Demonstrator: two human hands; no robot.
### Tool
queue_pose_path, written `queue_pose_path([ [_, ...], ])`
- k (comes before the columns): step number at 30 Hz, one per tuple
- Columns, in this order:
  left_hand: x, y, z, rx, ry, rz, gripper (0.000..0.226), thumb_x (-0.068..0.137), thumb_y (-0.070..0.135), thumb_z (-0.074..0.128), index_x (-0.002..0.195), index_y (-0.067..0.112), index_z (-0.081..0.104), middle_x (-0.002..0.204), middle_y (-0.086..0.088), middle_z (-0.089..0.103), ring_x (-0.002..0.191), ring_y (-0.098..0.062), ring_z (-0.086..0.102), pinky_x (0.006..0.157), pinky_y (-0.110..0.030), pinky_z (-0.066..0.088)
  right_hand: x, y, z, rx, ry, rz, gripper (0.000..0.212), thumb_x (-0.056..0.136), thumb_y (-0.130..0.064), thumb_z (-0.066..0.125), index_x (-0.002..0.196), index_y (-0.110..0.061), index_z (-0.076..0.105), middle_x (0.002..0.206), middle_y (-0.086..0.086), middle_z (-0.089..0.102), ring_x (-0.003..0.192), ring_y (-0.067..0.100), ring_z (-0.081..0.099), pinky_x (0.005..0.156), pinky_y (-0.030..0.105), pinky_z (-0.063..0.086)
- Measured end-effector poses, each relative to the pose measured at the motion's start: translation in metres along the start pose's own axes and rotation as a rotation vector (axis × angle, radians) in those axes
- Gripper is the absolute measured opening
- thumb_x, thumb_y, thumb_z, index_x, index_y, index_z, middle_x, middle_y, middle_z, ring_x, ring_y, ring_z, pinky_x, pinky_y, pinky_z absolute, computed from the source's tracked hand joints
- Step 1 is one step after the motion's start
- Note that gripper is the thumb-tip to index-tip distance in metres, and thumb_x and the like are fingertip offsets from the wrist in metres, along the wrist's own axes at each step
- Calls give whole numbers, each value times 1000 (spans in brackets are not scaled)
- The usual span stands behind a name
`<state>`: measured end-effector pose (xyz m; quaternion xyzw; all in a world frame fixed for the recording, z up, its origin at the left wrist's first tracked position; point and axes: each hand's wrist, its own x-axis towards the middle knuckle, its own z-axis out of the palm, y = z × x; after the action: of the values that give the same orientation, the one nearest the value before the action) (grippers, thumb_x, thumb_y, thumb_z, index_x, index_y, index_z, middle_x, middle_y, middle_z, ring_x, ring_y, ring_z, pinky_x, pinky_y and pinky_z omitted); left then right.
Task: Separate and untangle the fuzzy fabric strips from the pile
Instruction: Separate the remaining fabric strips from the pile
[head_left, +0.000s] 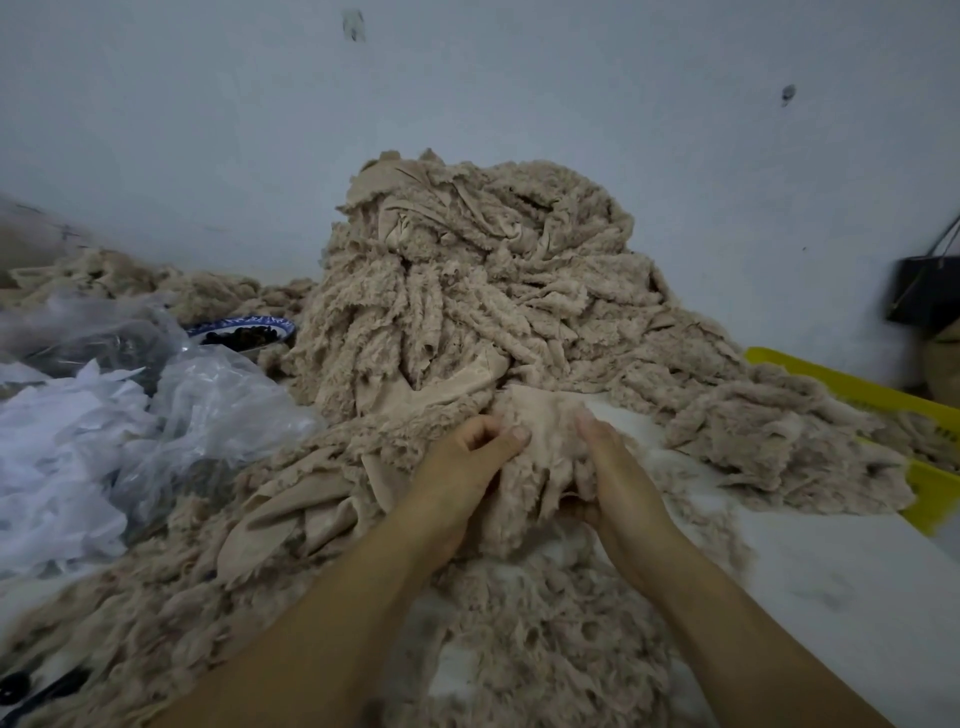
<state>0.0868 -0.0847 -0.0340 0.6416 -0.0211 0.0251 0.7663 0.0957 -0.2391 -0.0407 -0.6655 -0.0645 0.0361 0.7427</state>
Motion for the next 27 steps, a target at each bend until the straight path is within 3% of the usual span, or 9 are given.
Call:
queue_pose_path([
  [3,-1,0,-1,12,23,36,22,91,28,70,69,27,71,75,-2,71,73,-17,66,70,-32,55,-2,-2,0,-171,-76,-84,69,68,-80,64,119,-35,56,101,-5,73,91,13,71,80,38,58],
  [7,-2,3,-5,186,106,72,24,97,41,60,83,26,72,73,1,70,66,-11,65,62,-27,53,-2,8,-1,-629,-83,-53,35,89,-56,60,107,-26,62,89,-5,73,77,12,67,68,30,54],
  [10,0,7,-18,401,257,223,17,100,33,55,95,25,68,79,8,69,65,-1,65,53,-14,48,1,-1,-8,-200,74,-28,27,96,-29,60,83,-6,64,72,14,70,58,20,62,46,24,45],
  [13,4,9,-35,662,404,364,14,101,28,50,102,25,64,99,8,62,87,-3,59,67,-17,45,7,-20,-26,547,239,-132,45,92,-48,56,116,-10,59,106,6,69,85,16,74,58,21,56],
  [16,11,7,-50,836,516,338,30,100,24,49,128,17,59,127,-4,58,115,-22,53,98,-43,46,6,-15,-22,523,212,-22,75,78,-64,50,124,-5,52,116,10,66,93,21,74,63,24,59],
  [19,12,1,-58,1072,478,102,51,101,33,47,148,18,41,142,-10,50,134,-31,36,113,-45,30,6,-6,-12,303,182,9,58,88,-57,51,107,-5,66,96,8,75,81,21,75,57,25,56],
  [22,12,-2,-60,1184,456,-15,30,100,36,48,120,16,60,122,-14,61,126,-35,41,105,-43,33,6,0,-7,67,139,-18,45,99,-47,49,96,-8,71,83,7,76,71,21,72,63,32,57],
  [24,12,0,-57,1100,486,141,20,99,29,51,91,12,58,101,-16,62,110,-35,48,92,-43,40,4,3,-6,9,108,-25,41,100,-43,50,93,-8,71,80,6,75,70,19,72,63,30,57],
  [27,7,2,-43,981,395,355,12,97,18,52,91,9,58,86,-3,54,91,-29,49,71,-36,38,5,4,-5,-12,86,2,38,102,-36,51,95,-5,71,84,7,76,73,22,73,65,31,60],
])
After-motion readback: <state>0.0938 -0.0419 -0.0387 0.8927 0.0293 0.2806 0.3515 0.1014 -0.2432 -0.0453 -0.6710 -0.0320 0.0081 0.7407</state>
